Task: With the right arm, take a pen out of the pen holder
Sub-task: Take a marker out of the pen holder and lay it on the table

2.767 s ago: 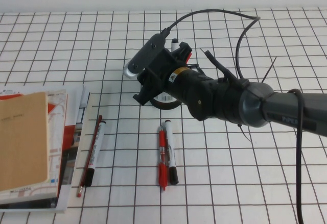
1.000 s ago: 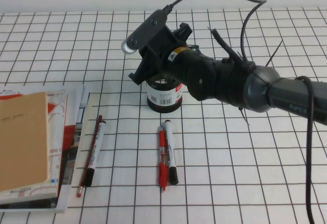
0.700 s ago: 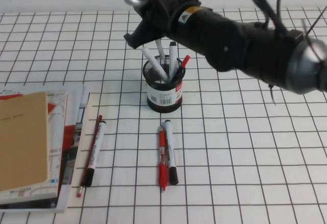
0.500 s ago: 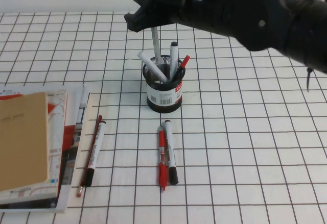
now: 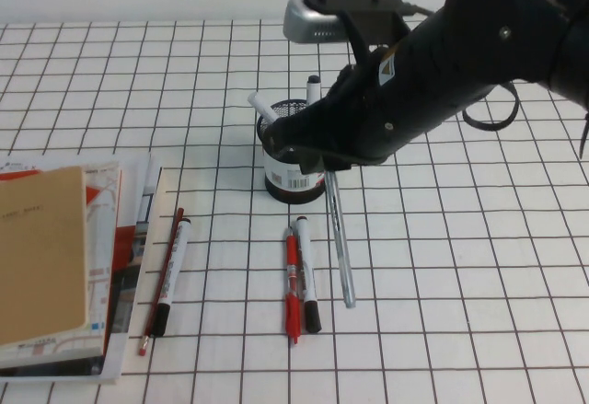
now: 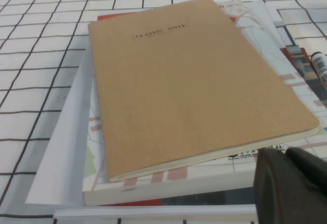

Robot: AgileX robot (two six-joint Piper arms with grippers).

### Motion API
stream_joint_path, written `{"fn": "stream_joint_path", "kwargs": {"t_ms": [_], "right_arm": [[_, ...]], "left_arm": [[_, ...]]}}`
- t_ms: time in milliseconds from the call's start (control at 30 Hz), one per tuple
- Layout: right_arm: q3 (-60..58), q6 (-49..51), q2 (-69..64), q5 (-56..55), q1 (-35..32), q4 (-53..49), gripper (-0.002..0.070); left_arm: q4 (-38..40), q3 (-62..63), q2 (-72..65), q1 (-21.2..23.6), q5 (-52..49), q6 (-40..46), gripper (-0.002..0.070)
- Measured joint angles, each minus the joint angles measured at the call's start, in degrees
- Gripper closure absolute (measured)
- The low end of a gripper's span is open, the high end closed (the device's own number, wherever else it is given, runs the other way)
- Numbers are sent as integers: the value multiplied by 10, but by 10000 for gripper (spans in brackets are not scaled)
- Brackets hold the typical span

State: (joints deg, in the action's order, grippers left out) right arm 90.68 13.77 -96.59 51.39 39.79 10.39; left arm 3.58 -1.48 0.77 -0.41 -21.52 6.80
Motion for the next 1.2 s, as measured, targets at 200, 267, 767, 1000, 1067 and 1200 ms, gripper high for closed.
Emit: {"fn": "stream_joint_path", "kwargs": {"t_ms": [200,267,767,1000,1067,1200], "right_arm": [[0,35,-53,25,0,-4,640],[0,39,-77,18,-2,-2,640],[0,40,-200,-52,-45,29,640],[0,40,-220,-83,-49,53,640],[0,40,-227,-89,-49,57,640],[0,40,-237,-100,-49,61,640]], "left_arm": [[0,0,0,0,0,0,679],[0,0,0,0,0,0,679],[0,0,0,0,0,0,679],[0,0,0,0,0,0,680],[0,0,0,0,0,0,679],[0,0,0,0,0,0,679]]}}
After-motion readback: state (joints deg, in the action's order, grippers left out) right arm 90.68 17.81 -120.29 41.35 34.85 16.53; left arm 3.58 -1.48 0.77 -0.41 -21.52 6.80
